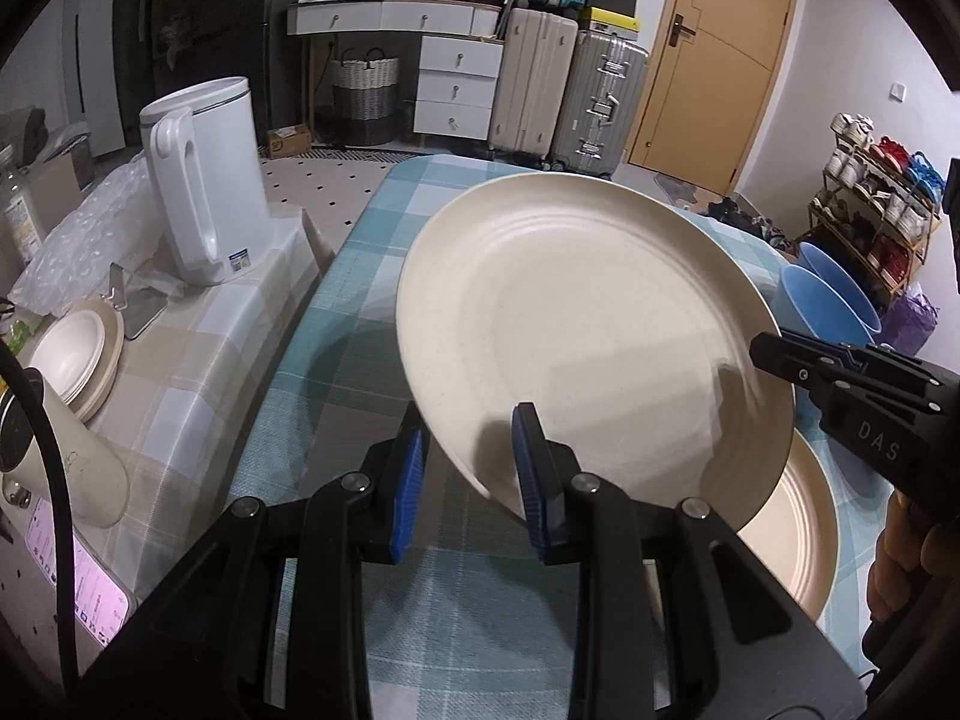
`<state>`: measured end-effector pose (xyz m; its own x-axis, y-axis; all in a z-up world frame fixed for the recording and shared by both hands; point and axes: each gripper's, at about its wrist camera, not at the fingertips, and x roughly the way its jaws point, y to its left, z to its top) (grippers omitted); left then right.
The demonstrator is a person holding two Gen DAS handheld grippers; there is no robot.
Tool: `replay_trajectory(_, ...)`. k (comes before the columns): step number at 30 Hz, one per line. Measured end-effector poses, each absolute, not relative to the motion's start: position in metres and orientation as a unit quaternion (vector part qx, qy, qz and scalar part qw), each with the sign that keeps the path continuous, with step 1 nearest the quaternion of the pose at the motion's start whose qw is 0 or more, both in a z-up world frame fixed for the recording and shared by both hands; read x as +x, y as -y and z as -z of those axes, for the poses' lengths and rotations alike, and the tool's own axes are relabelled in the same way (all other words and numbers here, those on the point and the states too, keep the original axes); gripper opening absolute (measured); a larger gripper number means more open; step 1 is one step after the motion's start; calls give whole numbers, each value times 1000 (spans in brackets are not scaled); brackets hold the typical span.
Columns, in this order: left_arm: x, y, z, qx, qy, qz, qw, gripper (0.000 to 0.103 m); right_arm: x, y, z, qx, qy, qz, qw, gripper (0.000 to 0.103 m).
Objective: Organize plates and bowls
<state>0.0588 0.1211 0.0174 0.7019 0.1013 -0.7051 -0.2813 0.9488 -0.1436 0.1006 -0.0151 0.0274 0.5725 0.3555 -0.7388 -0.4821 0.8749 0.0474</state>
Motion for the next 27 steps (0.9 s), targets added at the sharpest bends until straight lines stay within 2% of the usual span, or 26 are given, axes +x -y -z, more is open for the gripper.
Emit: replay_trajectory(27, 44, -47, -50, -65, -379, -39, 922, 25, 55, 85, -49, -38, -393, -179, 901, 16)
